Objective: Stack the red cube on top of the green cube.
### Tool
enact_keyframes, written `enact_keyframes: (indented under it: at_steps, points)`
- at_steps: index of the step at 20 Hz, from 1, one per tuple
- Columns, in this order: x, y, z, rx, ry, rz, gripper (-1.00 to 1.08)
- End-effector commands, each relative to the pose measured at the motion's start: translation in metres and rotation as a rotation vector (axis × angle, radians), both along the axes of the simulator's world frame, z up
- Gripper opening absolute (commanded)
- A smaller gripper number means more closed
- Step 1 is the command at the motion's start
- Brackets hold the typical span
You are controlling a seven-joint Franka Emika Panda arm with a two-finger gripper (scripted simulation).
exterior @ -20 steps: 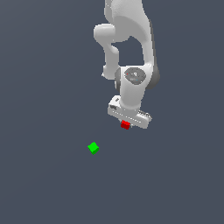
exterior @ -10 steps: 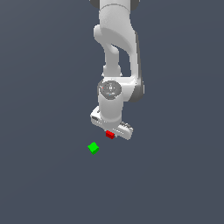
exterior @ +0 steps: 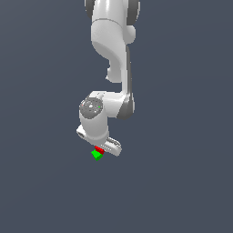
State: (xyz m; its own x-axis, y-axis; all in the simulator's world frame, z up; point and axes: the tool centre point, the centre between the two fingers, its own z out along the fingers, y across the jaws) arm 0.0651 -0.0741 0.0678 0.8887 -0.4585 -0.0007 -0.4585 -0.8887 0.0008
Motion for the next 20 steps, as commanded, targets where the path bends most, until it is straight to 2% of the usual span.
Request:
enact_keyframes:
  at_steps: [1,10,11,20]
  points:
    - [0.007,-0.009,-0.002,0.000,-0.001,0.002,-1.00]
    - [0.015,-0.022,-0.006,0.000,-0.001,0.002,-1.00]
    - [0.015,-0.022,-0.006,0.000,-0.001,0.002,1.00]
    - [0.015,-0.022,-0.006,0.000,-0.001,0.002,1.00]
